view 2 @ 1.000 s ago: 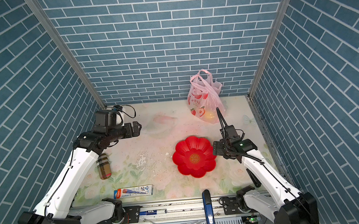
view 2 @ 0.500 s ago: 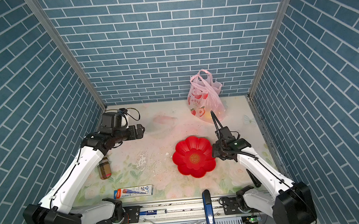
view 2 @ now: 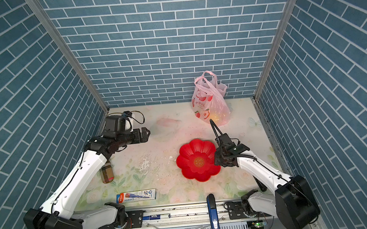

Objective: Take fruits out of the plastic bag
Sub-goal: Move the plate to the middle-right of the table.

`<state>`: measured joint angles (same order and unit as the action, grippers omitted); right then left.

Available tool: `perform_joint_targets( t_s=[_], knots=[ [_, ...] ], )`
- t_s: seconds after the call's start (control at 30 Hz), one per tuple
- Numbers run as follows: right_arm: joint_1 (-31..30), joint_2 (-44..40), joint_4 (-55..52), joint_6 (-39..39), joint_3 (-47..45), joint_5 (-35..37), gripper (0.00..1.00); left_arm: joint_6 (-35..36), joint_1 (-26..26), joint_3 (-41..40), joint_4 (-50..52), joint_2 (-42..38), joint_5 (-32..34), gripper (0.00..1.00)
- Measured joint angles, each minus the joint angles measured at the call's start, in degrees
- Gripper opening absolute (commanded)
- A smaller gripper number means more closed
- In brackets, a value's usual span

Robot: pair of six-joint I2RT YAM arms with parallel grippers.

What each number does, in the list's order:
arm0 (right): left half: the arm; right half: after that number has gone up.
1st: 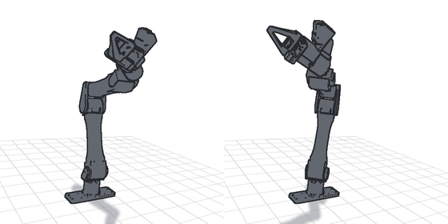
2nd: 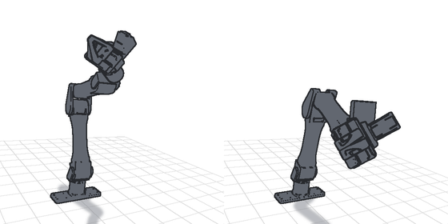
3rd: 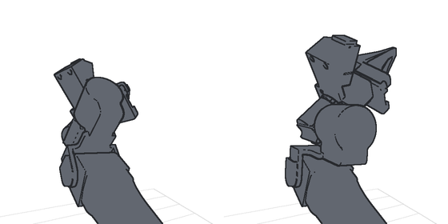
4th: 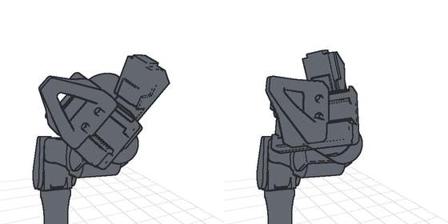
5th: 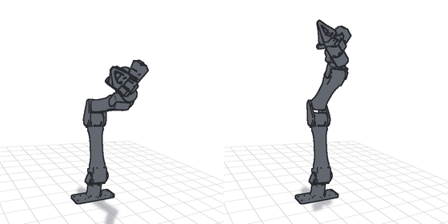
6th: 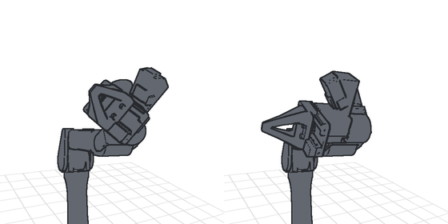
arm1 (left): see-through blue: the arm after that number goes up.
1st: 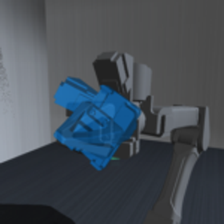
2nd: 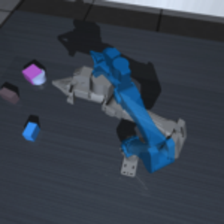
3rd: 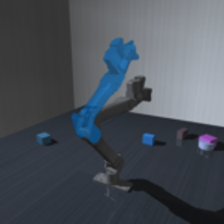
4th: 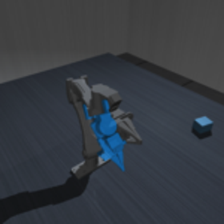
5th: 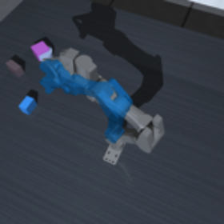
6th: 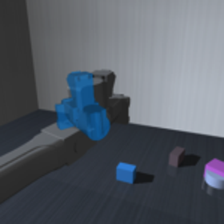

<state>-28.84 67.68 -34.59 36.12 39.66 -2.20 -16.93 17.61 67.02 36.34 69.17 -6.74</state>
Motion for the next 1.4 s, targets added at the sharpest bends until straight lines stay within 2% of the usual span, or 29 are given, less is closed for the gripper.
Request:
perform_joint_targets(
  t_s=[0.3,0.63,0.97,1.0,1.4],
  knots=[
    [-0.61,-0.02,1.84,1.25,-2.78,-0.96,0.45,0.00,0.02,0.00,-0.04,-0.17,0.00,0.99],
    [-0.92,0.22,4.24,2.45,-3.48,-1.92,0.30,-0.02,0.07,0.00,-0.04,-0.17,-0.02,0.99],
    [-1.05,2.54,9.27,3.10,-4.46,-4.02,0.07,0.00,0.07,0.00,-0.02,-0.13,-0.02,0.99],
    [-1.07,2.56,10.23,3.10,-4.46,-4.57,0.02,0.00,0.07,0.00,-0.02,-0.09,-0.02,0.99],
    [-1.16,2.58,10.01,3.08,-3.80,-3.19,0.00,0.00,0.07,0.00,0.00,0.33,-0.04,0.99]
  ],
)
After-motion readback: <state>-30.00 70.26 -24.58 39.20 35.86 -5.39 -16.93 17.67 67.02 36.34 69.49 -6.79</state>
